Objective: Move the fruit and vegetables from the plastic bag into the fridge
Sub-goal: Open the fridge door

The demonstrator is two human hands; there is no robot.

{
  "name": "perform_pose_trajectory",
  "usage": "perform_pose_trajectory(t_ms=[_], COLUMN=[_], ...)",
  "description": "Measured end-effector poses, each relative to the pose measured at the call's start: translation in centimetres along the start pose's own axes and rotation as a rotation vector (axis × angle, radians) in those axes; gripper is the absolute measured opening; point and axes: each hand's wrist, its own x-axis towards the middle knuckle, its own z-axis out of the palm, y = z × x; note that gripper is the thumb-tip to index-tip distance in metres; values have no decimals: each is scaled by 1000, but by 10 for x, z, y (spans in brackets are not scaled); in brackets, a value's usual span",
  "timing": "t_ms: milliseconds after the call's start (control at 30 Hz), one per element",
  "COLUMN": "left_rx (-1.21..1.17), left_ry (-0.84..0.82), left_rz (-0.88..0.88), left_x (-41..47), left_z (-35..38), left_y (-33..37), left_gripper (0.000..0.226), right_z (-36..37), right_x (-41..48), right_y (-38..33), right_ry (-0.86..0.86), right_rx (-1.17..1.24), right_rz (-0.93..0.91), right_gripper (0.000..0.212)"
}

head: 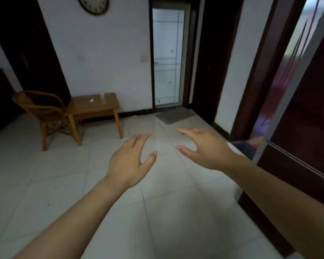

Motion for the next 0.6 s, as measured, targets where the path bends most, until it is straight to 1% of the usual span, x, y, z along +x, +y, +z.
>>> perform_pose_trajectory(t_ms=[67, 167, 267, 400, 467, 600], left_rx=[-56, -84, -101, -96, -115, -191], left_ry=[-5, -70, -99, -206, -251, -309], left_rz=[-28, -56, -48, -25, -8, 74], left_x=[13, 35, 61, 95, 116, 168], left_z=[18, 43, 55, 66, 74, 100], left_y=[-13, -39, -64, -90, -96, -84], left_gripper=[65, 61, 57, 57, 56, 56], right_z=[15, 46, 80, 118, 123, 109], right_x=[10, 19, 30, 54, 70, 93], right_y=[9, 27, 43, 52, 61, 93], right_ry=[-60, -99, -110, -216, -205, -107], right_rx=[23, 23, 50, 113, 122, 100], right_rz=[68, 144, 223, 332, 361, 432], right_gripper=[58, 57, 59, 65, 66, 65])
